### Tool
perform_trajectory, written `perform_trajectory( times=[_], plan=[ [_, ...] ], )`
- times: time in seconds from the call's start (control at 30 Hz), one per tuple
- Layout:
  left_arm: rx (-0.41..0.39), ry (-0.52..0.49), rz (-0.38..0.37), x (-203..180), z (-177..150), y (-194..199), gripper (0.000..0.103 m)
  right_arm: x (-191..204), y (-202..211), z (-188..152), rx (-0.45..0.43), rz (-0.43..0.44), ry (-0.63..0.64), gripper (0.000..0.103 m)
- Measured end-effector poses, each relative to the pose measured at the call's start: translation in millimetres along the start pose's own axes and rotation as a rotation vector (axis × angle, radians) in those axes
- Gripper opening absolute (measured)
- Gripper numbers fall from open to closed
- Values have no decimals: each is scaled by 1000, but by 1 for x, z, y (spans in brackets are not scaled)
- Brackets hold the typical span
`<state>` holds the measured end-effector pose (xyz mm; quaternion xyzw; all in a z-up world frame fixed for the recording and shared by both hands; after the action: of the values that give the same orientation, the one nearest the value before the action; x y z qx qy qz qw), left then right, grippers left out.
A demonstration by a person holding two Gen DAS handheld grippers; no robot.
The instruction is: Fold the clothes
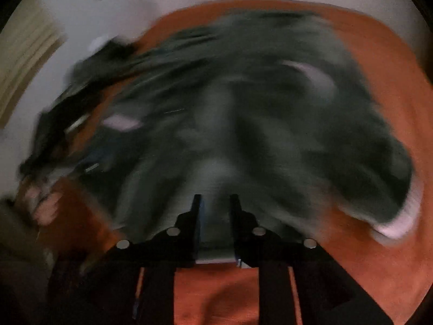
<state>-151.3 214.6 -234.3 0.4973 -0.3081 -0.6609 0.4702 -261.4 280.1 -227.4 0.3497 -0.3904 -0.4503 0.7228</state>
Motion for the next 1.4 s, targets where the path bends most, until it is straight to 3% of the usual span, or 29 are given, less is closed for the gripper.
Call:
perform_trajectory(
  times=[0.1, 0.13, 0.23, 0.3, 0.4, 0.5, 0.53, 0.6, 0.63, 0.67, 0.73, 0.8, 0.9, 0.97, 1.13, 1.3, 1.4],
  plan=[
    [21, -22, -44, -15, 20, 1, 37, -42, 5, -7, -18, -113, -79, 19],
    [26, -36, -66, -26, 32, 2, 37, -50, 5, -11, -26, -135, -95, 23],
    [70, -124, -117, -68, 70, -9, 38, -60, 0, -20, -74, -177, -141, 58],
    [120, -203, -109, -97, 92, -29, 40, -58, -4, -25, -124, -166, -184, 71],
    [184, -248, -95, -116, 105, -52, 41, -53, -20, -26, -119, -126, -231, 72],
    [271, -212, -96, -130, 107, -83, 42, -55, -22, -30, -127, -78, -272, 72],
    [302, -203, -108, -134, 105, -92, 43, -56, -23, -31, -124, -66, -281, 71],
    [319, -202, -121, -142, 102, -104, 43, -54, -28, -34, -107, -63, -288, 43],
    [308, -197, -124, -145, 103, -109, 42, -53, -30, -35, -92, -62, -282, 14],
    [284, -177, -120, -145, 105, -111, 42, -52, -29, -34, -85, -71, -268, 6],
    [238, -113, -107, -141, 107, -109, 15, -48, -22, -29, -102, -109, -228, 6],
    [191, -63, -120, -138, 106, -94, 10, -46, 3, -23, -167, -161, -206, 6],
    [95, -59, -118, -134, 95, -50, 8, -49, 38, -25, -219, -266, -209, 6],
    [65, -70, -142, -134, 80, -21, 3, -48, 58, -32, -234, -300, -220, 6],
    [30, -88, -194, -129, 30, 30, 3, -30, 93, -60, -234, -407, -134, 6],
    [75, -86, -180, -115, -24, 30, 3, -22, 87, -93, -195, -442, -117, 6],
    [76, -103, -104, -102, -38, 27, 4, -35, 67, -112, -162, -426, -169, 5]
  ],
)
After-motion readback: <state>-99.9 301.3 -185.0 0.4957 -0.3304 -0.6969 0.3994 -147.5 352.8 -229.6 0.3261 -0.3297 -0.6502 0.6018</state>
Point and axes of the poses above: each gripper's, at about its wrist camera, not at the fingertips, and y roughly against the way its jaws point, x to its left, z to its top, the point moved 10 cm from there along -y, roughly the way its jaws point
